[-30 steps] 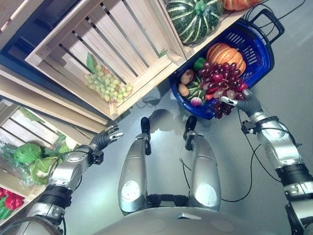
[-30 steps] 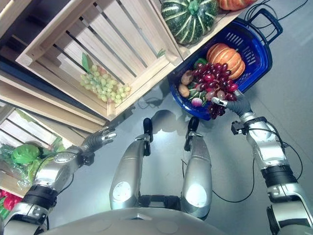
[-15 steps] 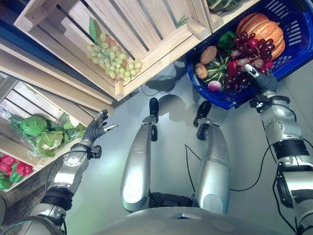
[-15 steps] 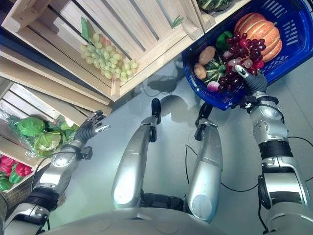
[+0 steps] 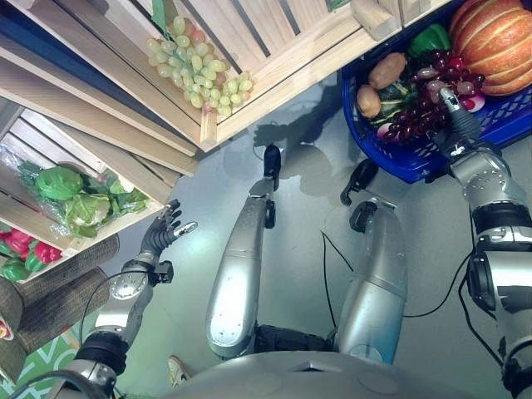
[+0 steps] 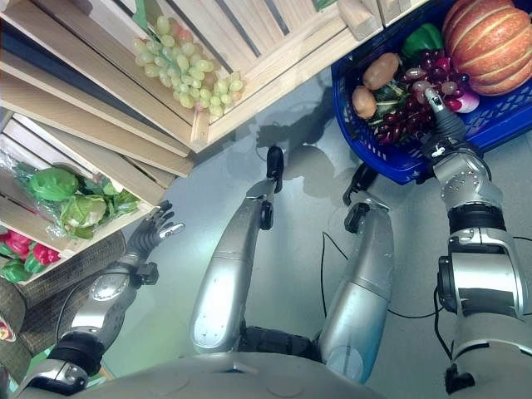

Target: Pick up fruits and vegetables into the basket

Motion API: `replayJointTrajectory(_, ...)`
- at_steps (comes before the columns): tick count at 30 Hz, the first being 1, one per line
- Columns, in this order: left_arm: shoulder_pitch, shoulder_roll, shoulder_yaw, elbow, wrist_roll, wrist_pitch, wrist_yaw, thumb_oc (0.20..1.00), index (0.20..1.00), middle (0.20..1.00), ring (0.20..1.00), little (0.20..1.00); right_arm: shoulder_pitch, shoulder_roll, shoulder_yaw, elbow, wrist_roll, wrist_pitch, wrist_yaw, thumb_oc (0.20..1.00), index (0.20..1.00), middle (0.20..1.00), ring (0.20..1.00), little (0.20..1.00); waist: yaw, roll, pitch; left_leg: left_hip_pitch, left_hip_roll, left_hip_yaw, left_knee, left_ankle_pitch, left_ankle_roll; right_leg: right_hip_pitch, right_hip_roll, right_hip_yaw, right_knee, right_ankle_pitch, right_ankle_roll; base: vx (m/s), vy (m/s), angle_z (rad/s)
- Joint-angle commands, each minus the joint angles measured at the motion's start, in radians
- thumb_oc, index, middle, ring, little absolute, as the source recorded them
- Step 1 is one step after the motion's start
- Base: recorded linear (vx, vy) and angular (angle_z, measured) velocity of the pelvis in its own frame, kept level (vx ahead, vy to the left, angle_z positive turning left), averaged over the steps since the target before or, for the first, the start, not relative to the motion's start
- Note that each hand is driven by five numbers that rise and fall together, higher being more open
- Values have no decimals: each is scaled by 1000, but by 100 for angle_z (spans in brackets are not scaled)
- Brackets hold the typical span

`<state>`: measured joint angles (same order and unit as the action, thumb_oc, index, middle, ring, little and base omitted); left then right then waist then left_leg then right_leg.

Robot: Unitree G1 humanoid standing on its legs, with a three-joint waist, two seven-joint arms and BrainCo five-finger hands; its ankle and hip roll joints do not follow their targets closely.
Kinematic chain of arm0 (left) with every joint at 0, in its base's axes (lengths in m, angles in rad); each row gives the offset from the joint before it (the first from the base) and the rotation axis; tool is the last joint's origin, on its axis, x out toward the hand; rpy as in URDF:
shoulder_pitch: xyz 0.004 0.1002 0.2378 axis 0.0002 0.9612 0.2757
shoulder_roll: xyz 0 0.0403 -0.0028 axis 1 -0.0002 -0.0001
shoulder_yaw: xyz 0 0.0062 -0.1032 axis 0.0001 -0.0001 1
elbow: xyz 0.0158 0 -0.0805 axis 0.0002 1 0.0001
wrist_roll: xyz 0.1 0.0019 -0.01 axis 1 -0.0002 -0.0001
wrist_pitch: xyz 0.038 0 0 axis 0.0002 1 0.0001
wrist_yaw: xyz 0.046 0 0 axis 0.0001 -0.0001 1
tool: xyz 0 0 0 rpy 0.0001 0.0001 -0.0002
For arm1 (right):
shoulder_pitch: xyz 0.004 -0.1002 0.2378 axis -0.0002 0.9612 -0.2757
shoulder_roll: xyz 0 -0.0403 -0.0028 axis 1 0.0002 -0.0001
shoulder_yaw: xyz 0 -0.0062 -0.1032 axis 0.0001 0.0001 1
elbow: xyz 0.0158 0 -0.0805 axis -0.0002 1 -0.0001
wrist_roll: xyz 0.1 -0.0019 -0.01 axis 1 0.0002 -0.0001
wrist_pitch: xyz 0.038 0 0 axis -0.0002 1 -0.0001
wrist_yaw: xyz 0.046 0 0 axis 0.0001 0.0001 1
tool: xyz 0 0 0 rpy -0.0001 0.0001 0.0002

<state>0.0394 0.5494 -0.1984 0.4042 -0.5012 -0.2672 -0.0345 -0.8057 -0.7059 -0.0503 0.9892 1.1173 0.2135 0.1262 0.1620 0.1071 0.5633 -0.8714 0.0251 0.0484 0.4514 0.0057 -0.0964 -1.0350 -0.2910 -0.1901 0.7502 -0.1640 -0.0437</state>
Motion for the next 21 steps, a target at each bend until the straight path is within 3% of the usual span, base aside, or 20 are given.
replayJointTrajectory(1, 65, -24, -53, -52, -26, -34, 18, 1000, 1000, 1000, 1000, 1000, 34, -136, -15, 30, 101, 25, 39, 200, 200, 200, 200, 200, -28, 202, -43, -37, -4, 41, -3, -58, 72, -21, 50, 0, 91, -117, 48, 0, 0, 0)
replayJointTrajectory(6, 51, -8, -56, -87, -15, -29, 47, 1000, 1000, 1000, 1000, 1000, 36, -125, -36, 79, 164, 59, 0, 200, 200, 200, 200, 200, -24, 207, -43, -53, -7, 38, -5, -54, 74, -36, 54, 0, 84, -110, 51, -30, -22, 1)
replayJointTrajectory(7, 47, -7, -58, -92, -7, -31, 54, 1000, 1000, 1000, 1000, 1000, 38, -122, -42, 86, 175, 47, -8, 278, 278, 278, 278, 278, -23, 207, -43, -55, -7, 38, -7, -53, 74, -37, 55, -1, 81, -107, 52, -44, -41, 5)
replayJointTrajectory(8, 43, -4, -61, -98, 7, -29, 64, 1000, 1000, 1000, 1000, 1000, 37, -121, -48, 92, 193, 28, -29, 900, 900, 900, 900, 900, -23, 207, -43, -54, -8, 37, -9, -52, 74, -35, 55, -2, 78, -105, 53, -42, -39, 4)
replayJointTrajectory(9, 40, 0, -66, -103, 25, -36, 82, 1000, 1000, 1000, 1000, 1000, 37, -119, -53, 93, 204, 12, -59, 1000, 1000, 1000, 1000, 1000, -23, 207, -43, -54, -8, 36, -11, -51, 73, -33, 56, -3, 72, -104, 53, -31, -26, 2)
replayJointTrajectory(10, 40, 1, -68, -104, 30, -41, 86, 1000, 1000, 1000, 1000, 1000, 37, -118, -55, 92, 203, 6, -67, 1000, 1000, 1000, 1000, 1000, -23, 207, -43, -53, -8, 36, -12, -51, 72, -32, 57, -3, 71, -103, 54, -43, -25, 2)
replayJointTrajectory(11, 34, 5, -74, -115, 50, -61, 101, 1000, 1000, 1000, 1000, 1000, 36, -112, -52, 87, 138, -57, -118, 1000, 1000, 1000, 1000, 1000, -24, 207, -43, -50, -7, 36, -19, -48, 70, -26, 61, -3, 57, -97, 56, -41, -15, 1)
replayJointTrajectory(13, 30, 12, -78, -137, 61, -70, 116, 1000, 1000, 1000, 1000, 1000, 32, -111, -46, 75, 69, -96, -160, 1000, 1000, 1000, 1000, 1000, -25, 207, -43, -45, -6, 36, -25, -46, 70, -21, 63, -4, 48, -92, 57, -38, -4, 0)
replayJointTrajectory(16, 25, 18, -83, -163, 91, -86, 141, 1000, 1000, 1000, 1000, 1000, 22, -115, -5, 37, -238, -221, -341, 1000, 1000, 1000, 1000, 1000, -26, 203, -43, -30, -7, 37, -37, -43, 68, -2, 69, -8, 21, -81, 59, -41, 16, -1)
replayJointTrajectory(19, 23, 18, -77, -176, 161, -104, 195, 1000, 1000, 1000, 1000, 1000, 45, -107, 45, -71, -401, -223, -493, 1000, 1000, 1000, 1000, 1000, -39, 192, -43, -5, -5, 43, -57, -38, 65, 26, 82, -14, -15, -67, 61, -34, 34, -3)
replayJointTrajectory(21, 18, 24, -75, -191, 192, -124, 222, 1000, 1000, 1000, 1000, 1000, 82, -93, 66, -136, -499, -210, -541, 1000, 1000, 1000, 1000, 1000, -48, 181, -43, 5, -3, 46, -64, -36, 62, 39, 88, -13, -30, -61, 64, -27, 32, -8)
